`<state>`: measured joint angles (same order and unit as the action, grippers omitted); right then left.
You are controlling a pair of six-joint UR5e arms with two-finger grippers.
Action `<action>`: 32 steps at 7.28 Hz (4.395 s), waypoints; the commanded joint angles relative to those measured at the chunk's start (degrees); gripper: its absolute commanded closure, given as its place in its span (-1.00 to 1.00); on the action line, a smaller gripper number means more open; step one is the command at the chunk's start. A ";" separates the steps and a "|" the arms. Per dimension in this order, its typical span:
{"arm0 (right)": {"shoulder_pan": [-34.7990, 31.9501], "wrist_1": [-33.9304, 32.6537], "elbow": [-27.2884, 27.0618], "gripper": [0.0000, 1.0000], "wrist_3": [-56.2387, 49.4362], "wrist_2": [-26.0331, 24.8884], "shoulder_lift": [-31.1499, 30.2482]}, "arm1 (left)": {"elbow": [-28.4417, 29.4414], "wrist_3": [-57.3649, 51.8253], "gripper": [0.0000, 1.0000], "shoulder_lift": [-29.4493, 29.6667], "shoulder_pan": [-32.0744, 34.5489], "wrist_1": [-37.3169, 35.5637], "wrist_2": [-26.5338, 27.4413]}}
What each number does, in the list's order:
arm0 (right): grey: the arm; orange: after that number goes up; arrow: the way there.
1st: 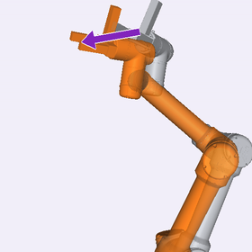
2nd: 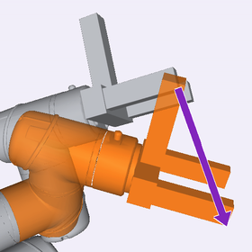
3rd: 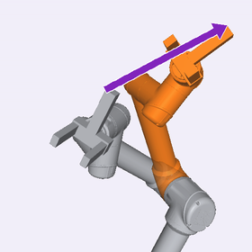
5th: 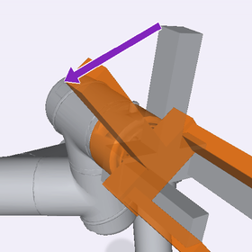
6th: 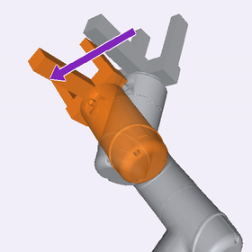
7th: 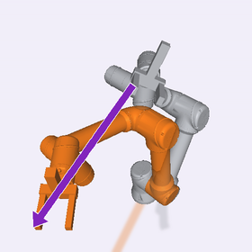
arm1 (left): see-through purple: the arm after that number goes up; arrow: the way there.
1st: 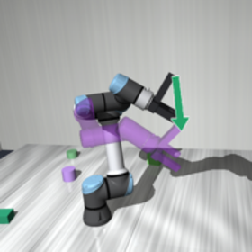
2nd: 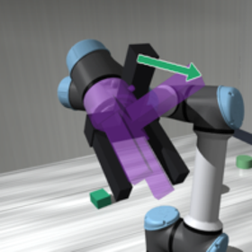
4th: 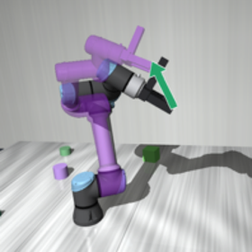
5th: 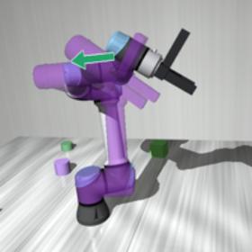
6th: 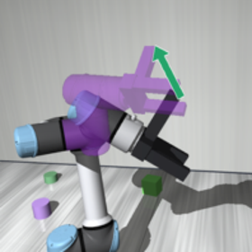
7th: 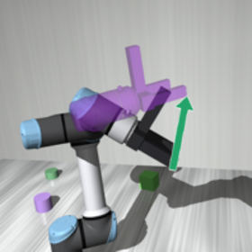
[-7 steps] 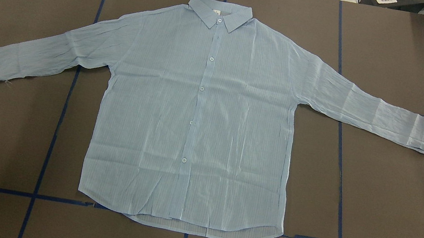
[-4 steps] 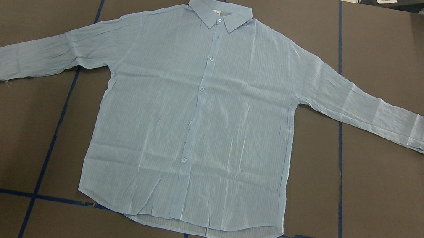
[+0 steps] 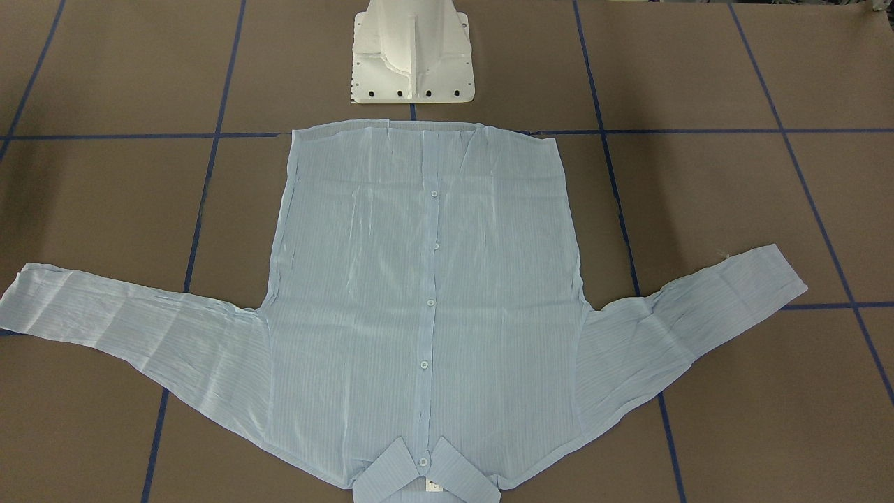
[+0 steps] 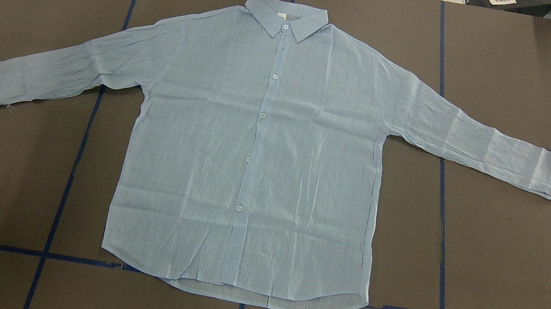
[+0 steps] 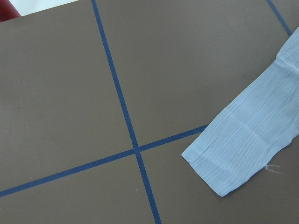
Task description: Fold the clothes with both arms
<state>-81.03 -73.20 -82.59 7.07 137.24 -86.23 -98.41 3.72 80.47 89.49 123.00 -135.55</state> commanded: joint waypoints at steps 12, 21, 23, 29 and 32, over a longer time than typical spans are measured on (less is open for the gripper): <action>10.28 11.85 17.55 -0.81 10.68 -1.63 8.54 | 1.65 -0.03 -1.00 0.56 -0.19 2.07 0.02; 10.63 11.59 17.55 1.00 10.85 -0.14 10.29 | 1.65 -0.29 -1.00 0.30 -0.19 2.15 0.02; 9.06 11.85 14.85 1.00 10.59 6.35 9.60 | 1.56 -0.29 -1.00 0.21 -0.19 2.15 -0.07; 19.22 12.20 2.97 1.00 48.65 7.08 21.15 | 1.47 -0.20 -1.00 0.13 -0.19 2.15 -0.15; 31.15 12.03 0.41 1.00 71.85 -8.05 32.39 | 0.94 -0.20 -1.00 -0.05 -0.10 2.15 -0.16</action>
<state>-55.31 -61.08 -81.88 68.44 136.94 -59.55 -97.27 3.54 80.51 89.32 125.16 -135.70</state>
